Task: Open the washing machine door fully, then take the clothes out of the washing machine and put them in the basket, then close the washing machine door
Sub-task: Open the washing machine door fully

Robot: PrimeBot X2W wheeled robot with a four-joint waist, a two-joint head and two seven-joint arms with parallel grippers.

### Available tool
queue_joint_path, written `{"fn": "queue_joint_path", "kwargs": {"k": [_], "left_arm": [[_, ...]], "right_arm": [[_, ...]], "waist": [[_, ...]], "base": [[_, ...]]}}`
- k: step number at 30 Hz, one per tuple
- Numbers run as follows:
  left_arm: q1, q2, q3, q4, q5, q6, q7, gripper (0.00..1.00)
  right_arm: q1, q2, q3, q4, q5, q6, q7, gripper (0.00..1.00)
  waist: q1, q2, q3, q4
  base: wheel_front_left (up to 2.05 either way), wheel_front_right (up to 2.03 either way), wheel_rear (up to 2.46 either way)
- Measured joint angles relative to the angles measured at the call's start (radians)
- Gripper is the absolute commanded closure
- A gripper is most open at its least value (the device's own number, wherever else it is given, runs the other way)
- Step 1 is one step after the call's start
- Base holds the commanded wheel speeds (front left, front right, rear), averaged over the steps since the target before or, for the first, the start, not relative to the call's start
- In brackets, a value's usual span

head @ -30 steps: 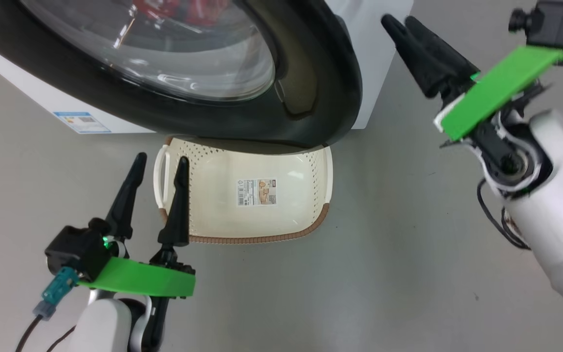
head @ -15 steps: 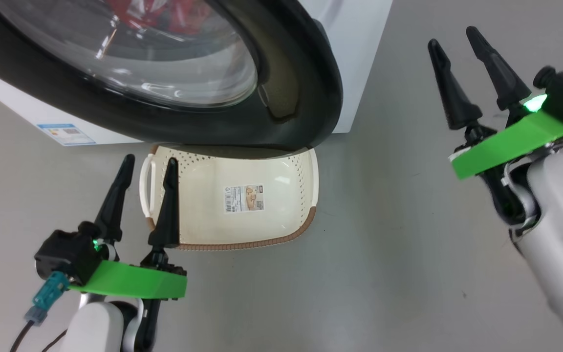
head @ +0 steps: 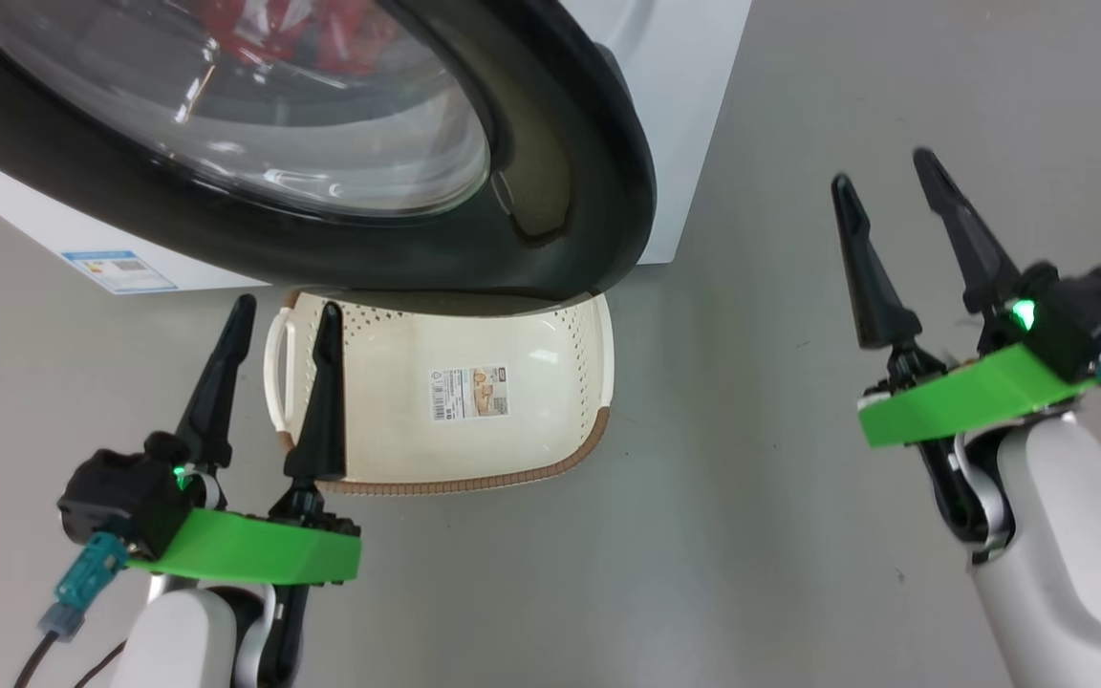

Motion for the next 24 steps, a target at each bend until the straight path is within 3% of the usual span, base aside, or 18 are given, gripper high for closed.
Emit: {"fn": "queue_joint_path", "kwargs": {"k": [24], "left_arm": [[0.042,0.000,0.008,-0.011,0.001,0.001,0.000,0.00]], "right_arm": [[0.144,0.070,-0.079,-0.056,-0.036,0.000,0.000,0.00]], "waist": [[0.0000,0.0000,-0.029,-0.011]], "base": [[0.00,0.00,0.00]]}}
